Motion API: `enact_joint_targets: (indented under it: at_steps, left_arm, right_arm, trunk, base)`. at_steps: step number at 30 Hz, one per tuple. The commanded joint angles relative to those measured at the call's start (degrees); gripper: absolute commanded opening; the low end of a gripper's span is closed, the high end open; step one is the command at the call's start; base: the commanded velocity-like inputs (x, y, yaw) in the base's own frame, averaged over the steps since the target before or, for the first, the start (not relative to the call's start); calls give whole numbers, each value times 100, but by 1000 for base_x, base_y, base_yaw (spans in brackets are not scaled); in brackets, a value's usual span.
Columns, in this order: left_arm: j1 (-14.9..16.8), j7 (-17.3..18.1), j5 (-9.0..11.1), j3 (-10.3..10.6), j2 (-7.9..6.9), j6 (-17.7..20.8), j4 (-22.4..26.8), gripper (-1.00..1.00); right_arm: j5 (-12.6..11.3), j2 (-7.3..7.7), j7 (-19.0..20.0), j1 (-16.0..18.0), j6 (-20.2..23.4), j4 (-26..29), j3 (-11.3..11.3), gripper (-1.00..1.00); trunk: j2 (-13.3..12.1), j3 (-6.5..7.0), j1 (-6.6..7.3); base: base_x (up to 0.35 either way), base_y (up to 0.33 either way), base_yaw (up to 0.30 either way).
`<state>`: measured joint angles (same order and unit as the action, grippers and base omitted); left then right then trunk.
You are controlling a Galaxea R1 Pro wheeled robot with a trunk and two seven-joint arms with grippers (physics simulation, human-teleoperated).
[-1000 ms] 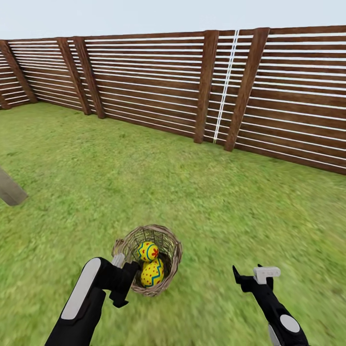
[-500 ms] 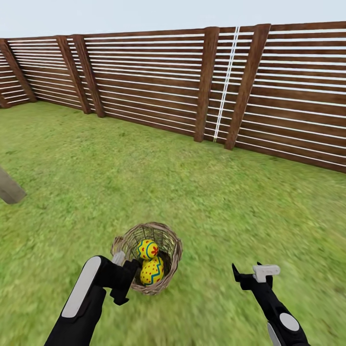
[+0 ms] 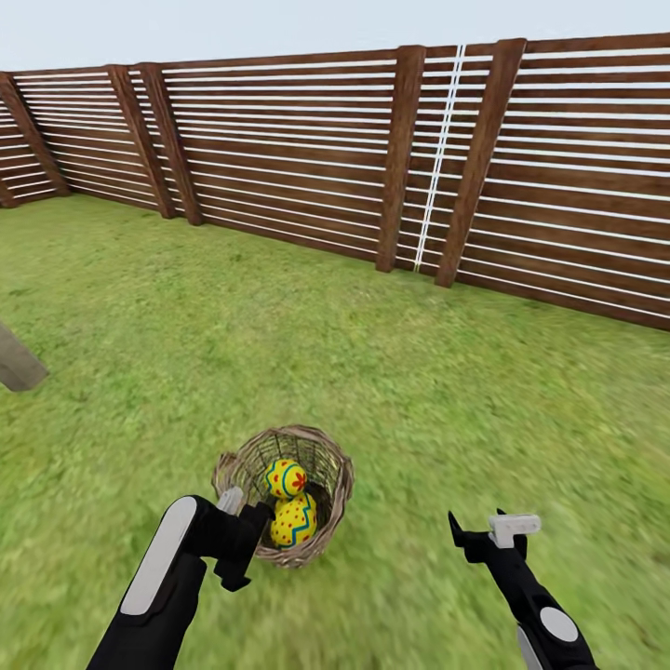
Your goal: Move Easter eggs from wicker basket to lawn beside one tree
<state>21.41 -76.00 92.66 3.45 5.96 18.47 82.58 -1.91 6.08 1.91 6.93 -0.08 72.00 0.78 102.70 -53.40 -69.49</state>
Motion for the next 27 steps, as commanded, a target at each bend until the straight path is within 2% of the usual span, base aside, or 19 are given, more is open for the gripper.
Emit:
enact_joint_targets:
  at_steps: [1, 9, 25, 27]
  left_arm:
    - [3, -25, 6, -3, 0, 60, 8, 100]
    - [3, 159, 7, -7, -4, 60, -3, 100]
    - [3, 177, 5, -11, -7, 60, -5, 100]
    - [3, 176, 2, -11, -7, 60, -5, 100]
  right_arm:
    - [-20, -1, 20, 2, -1, 0, 3, 100]
    - [-20, -4, 18, 2, -1, -2, 1, 100]
    - [-20, -11, 20, 2, -9, 7, 1, 100]
    - [-20, -11, 20, 2, -10, 11, 1, 100]
  trunk:
    - [44, -23, -22]
    - [364, -166, -198]
    - [1006, -454, -549]
    - [1006, -454, -549]
  base:
    - [0, 0, 0]
    - [0, 0, 0]
    - [0, 0, 0]
    - [0, 0, 0]
